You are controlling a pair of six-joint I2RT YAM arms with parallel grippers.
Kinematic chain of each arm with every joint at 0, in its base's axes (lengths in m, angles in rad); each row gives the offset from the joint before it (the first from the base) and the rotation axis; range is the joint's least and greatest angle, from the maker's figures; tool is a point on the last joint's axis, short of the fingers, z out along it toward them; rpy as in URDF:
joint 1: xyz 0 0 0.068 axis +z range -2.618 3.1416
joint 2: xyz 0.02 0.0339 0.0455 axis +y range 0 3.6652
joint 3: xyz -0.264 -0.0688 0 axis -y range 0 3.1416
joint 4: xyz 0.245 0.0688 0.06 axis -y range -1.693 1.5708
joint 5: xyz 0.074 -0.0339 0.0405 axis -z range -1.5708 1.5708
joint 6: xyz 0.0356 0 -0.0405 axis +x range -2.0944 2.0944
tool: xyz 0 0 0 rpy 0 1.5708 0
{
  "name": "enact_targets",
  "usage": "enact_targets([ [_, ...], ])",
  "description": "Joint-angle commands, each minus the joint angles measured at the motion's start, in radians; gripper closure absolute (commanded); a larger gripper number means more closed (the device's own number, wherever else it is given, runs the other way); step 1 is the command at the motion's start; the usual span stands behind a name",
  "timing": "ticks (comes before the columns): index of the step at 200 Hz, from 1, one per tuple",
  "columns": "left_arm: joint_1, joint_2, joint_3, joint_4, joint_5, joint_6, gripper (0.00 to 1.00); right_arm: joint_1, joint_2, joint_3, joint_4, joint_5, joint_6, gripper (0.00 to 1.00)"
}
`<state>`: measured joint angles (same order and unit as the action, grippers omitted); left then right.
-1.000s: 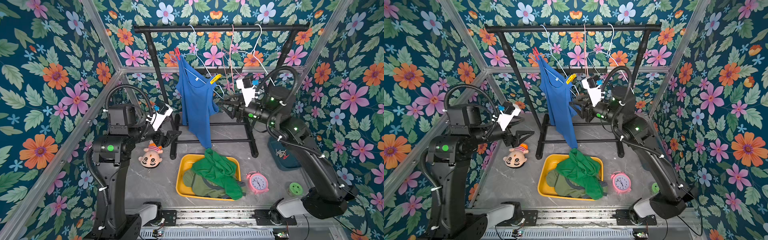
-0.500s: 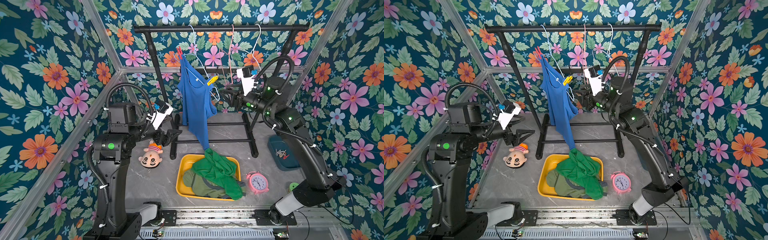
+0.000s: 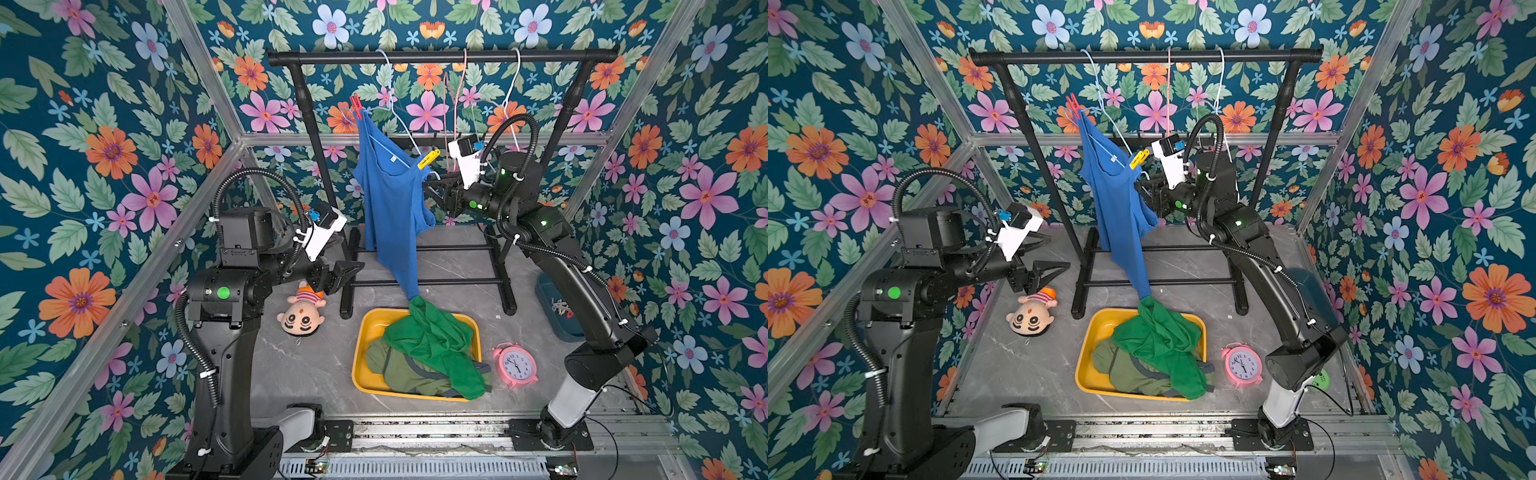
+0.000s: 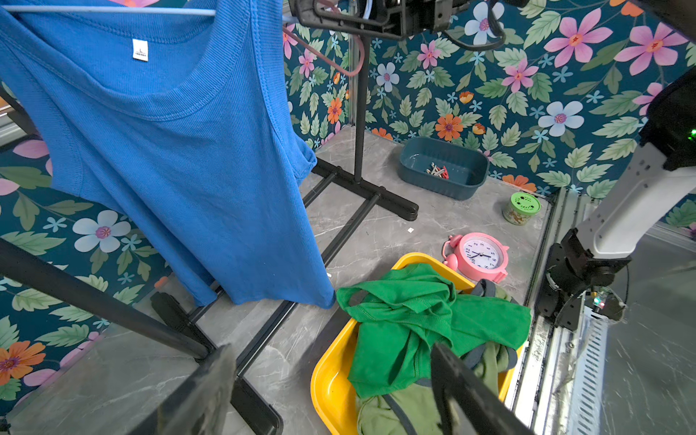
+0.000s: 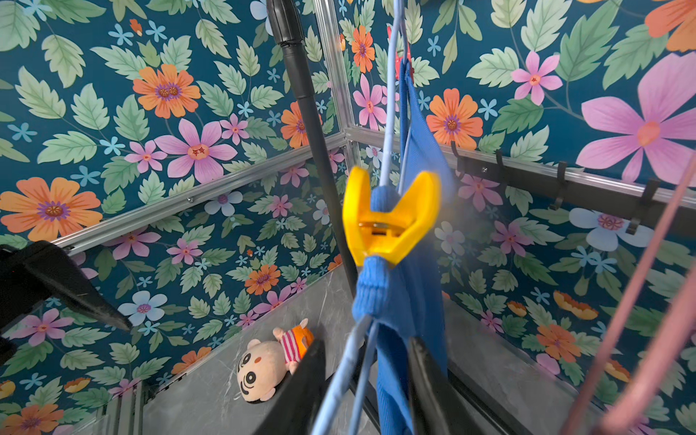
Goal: Remove the clothespins securing tank tops to the hanger
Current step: Pick up the hanger from the clothesline.
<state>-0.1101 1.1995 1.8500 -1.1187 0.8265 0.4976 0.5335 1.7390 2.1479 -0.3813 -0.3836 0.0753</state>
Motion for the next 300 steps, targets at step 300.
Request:
enact_targets([
  [300,0.002,-0.038,-0.007,-0.001,0.01,-0.004,0.17,0.002,-0.121,0.027,0.23,0.018,-0.015,1.0],
])
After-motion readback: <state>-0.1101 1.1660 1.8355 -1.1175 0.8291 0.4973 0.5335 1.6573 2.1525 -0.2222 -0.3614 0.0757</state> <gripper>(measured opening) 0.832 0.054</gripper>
